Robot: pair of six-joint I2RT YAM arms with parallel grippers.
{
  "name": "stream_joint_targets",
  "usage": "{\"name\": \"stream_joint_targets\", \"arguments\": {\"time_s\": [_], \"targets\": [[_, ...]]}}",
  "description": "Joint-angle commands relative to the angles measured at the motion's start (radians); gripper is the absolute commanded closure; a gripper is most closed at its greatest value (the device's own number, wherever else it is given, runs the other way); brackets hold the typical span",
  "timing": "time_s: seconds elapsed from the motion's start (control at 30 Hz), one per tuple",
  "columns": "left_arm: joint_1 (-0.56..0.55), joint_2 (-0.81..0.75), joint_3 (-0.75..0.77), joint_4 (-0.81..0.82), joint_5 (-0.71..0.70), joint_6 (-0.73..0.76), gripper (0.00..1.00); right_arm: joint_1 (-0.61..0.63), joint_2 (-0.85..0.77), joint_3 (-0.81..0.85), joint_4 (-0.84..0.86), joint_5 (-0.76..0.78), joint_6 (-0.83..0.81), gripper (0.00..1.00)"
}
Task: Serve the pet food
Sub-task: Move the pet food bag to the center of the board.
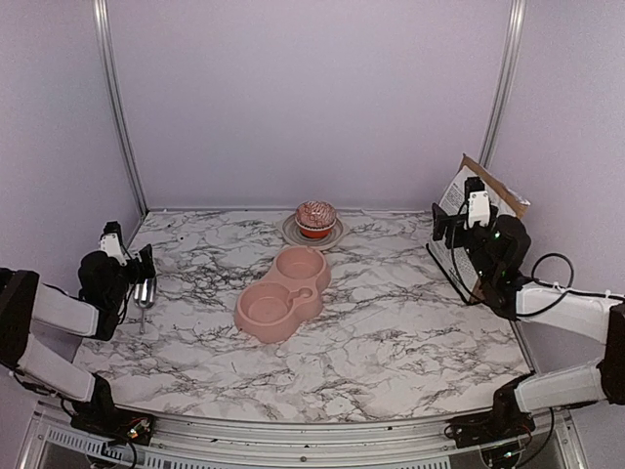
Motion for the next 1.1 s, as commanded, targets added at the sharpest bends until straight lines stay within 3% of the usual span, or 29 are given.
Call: {"name": "stream_joint_targets", "arguments": {"time_s": [0.0, 0.37, 0.57, 0.87, 1.07], "targets": [[-0.001, -0.068, -0.025, -0.029, -0.029, -0.011, 0.02, 0.04, -0.058, 0.106, -0.308, 0.026, 0.08, 0.0], [-0.002, -0.149, -0.011, -0.129, -0.043, -0.064, 0.02, 0.038, 0.024, 0.603, -0.856, 0.118, 0.127, 0.0], [-0.002, -0.166, -0.015, -0.138, -0.08, -0.064, 0.02, 0.01, 0.119, 0.831, -1.042, 0.16, 0.069, 0.0], [-0.002, -0.161, -0.01, -0.14, -0.07, -0.055, 0.02, -0.195, 0.306, 1.145, -1.311, -0.006, 0.056, 0.0], [-0.001, -0.162, -0.008, -0.14, -0.052, -0.055, 0.02, -0.346, 0.429, 1.304, -1.442, -0.144, 0.075, 0.08]]}}
